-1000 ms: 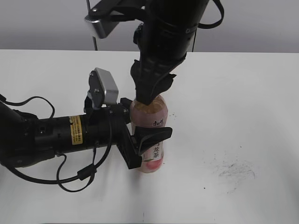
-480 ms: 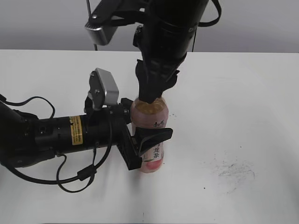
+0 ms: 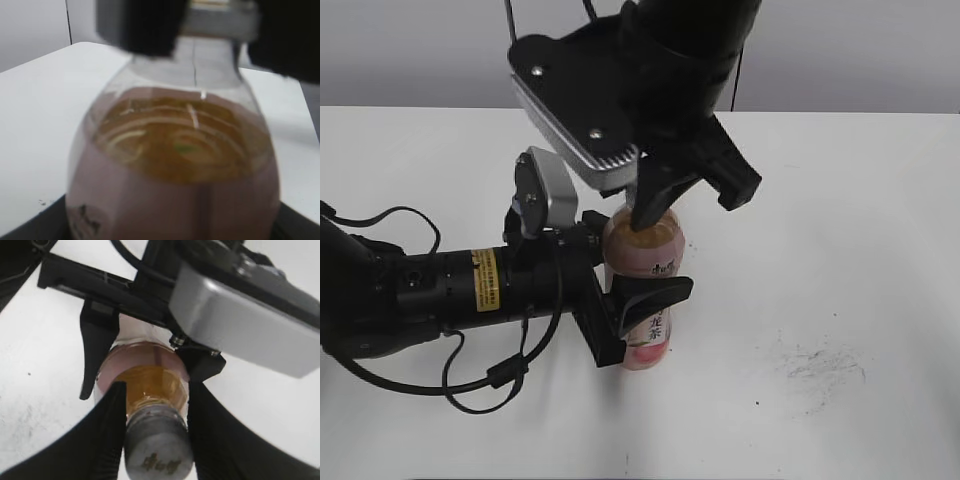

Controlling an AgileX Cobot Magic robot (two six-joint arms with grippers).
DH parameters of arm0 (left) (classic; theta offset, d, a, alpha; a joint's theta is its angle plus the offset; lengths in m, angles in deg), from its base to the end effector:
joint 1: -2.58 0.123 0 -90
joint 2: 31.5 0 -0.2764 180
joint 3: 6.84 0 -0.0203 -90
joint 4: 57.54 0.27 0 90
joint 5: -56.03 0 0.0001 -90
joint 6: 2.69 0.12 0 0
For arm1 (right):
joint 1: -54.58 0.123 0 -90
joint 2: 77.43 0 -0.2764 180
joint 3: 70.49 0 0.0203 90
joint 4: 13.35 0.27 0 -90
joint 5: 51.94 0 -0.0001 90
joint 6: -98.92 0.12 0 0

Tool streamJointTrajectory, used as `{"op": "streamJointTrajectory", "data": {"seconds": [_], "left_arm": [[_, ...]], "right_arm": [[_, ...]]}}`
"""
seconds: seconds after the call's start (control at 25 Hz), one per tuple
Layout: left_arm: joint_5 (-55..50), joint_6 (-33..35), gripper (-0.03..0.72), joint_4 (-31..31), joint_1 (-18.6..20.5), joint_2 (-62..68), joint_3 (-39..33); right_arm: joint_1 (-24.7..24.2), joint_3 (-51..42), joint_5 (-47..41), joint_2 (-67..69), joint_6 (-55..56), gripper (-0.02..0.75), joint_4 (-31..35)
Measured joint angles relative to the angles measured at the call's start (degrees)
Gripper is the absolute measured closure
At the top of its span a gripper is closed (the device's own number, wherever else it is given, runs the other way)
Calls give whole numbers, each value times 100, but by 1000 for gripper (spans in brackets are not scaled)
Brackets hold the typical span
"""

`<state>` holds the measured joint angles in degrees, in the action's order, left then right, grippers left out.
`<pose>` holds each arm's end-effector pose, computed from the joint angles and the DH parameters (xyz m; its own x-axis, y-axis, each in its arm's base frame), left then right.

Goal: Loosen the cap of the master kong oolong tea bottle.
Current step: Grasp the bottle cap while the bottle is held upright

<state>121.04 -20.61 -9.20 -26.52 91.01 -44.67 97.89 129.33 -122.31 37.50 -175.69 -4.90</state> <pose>0.2608 -0.2381 0.0851 -0.1089 0.1702 -0.9794 0.9506 0.3059 -0.0525 0.2923 0.2984 0.2548 0.7261 -0.6759 -0.1260 -0.6819 -0.6844 -0.2580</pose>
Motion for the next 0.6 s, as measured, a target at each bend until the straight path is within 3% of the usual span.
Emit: {"op": "streamJointTrajectory", "data": {"seconds": [0.16, 0.32, 0.48, 0.6], "left_arm": [[0, -31, 264, -31, -4, 0, 0], [0, -31, 264, -31, -4, 0, 0], [-6, -91, 264, -37, 1, 0, 0], [-6, -98, 264, -37, 1, 0, 0]], "right_arm": [[9, 0, -10, 0, -882, 457, 93], [9, 0, 1, 0, -606, 465, 152], [9, 11, 30, 0, 326, 303, 114], [3, 50, 30, 0, 1631, 212, 41]]}}
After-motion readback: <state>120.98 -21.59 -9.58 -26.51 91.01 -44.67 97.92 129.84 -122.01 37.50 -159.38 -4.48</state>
